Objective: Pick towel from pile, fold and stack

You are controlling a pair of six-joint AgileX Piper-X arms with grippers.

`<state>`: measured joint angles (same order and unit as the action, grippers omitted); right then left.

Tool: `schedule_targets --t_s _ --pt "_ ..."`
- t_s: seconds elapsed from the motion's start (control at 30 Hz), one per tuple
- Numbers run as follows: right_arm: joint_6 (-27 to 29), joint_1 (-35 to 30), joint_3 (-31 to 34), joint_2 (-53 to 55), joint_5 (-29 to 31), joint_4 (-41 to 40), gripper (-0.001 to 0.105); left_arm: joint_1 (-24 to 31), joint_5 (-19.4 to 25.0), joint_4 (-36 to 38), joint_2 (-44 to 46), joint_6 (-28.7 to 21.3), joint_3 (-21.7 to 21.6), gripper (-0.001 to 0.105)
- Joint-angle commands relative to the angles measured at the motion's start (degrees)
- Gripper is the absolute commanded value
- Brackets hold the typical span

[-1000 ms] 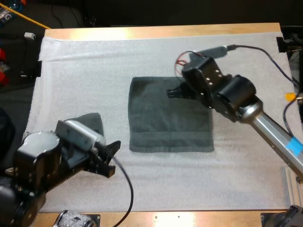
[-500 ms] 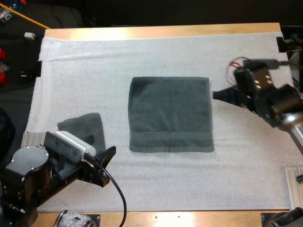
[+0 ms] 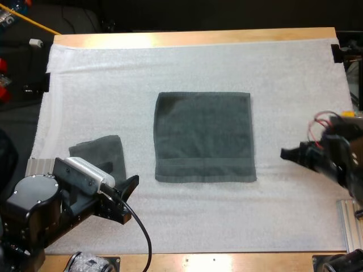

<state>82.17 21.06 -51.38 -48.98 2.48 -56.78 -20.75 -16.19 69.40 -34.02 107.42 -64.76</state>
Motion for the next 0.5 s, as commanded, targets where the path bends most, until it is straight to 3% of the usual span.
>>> schedule_targets --t_s 0.0,0.27,0.33,0.4,0.47 --pt "-1.89 -0.22 0.9 2.46 -2.43 -0.19 0.0 0.08 -0.31 0.13 0.22 0.65 -0.36 0.06" --pt "-8.17 -0.22 7.51 8.33 -13.13 -2.25 0.001 0.08 -0.31 1.52 0.22 0.65 -0.36 0.06" --pt "-10.05 -0.22 9.39 8.37 -13.86 -1.78 0.011 0.08 -0.31 2.3 0.22 0.65 -0.36 0.06" --pt "-10.98 -0.22 12.45 8.04 -16.62 0.54 0.034 0.08 -0.31 3.27 0.22 0.49 -0.36 0.06" --pt "-13.38 -0.22 15.1 7.76 -18.78 4.06 0.05 0.08 -0.31 3.77 0.22 0.51 -0.36 0.06"
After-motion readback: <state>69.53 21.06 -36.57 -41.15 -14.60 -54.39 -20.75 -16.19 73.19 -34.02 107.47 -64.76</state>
